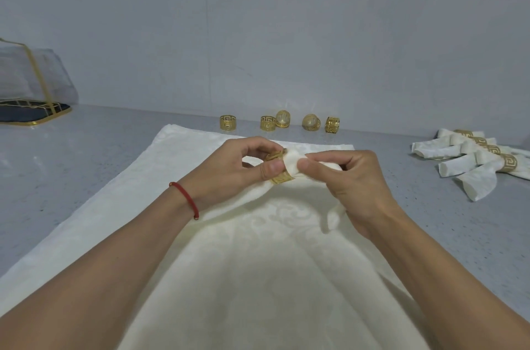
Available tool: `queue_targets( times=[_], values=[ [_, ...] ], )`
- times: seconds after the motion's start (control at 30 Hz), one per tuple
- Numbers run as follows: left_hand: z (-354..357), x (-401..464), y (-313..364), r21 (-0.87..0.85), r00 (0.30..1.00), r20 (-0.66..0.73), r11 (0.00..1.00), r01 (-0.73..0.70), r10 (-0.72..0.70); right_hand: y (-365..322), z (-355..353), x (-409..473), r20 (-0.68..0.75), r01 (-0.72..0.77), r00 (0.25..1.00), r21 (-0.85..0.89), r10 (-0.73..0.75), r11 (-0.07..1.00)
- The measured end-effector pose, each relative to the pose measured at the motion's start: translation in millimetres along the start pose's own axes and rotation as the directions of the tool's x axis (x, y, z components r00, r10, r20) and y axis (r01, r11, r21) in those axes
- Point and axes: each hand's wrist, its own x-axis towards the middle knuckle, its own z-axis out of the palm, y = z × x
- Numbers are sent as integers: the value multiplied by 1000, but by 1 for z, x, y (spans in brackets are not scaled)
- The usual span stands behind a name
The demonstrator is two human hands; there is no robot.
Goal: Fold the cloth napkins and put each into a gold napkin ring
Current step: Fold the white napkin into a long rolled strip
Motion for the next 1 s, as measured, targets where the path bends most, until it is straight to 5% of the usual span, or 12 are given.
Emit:
queue_targets(
  times=[0.13,0.2,0.27,0.3,0.33,0.47,0.57,0.77,1.0],
  values=[
    [-5,-2,-4,42,1000,3,999,31,-31,1,-5,0,-42,-10,999,-5,10,1000],
    [-3,0,-8,66,999,-34,997,33,-31,2,-8,1,33,51,999,-276,-43,960],
    [-2,1,-11,99,995,-86,993,58,-49,8,-17,3,155,201,980,-792,-127,577],
    [-2,1,-11,115,993,-101,991,68,-56,10,-19,3,226,263,964,-878,-138,400],
    [-1,1,-11,123,992,-109,990,73,-60,12,-18,3,279,310,951,-880,-136,360],
    [1,1,-7,77,992,-125,996,41,-31,18,-3,1,265,281,955,-651,-136,705],
    [-4,-2,-2,-90,991,-124,995,46,-57,21,-3,4,134,197,980,-496,-150,846],
    [-1,-2,2,-90,988,-111,991,100,-109,21,-2,7,38,77,997,-291,-69,954],
    [-1,-3,-2,-191,974,-161,973,129,-160,20,-5,4,87,82,994,-253,-62,964]
  ],
)
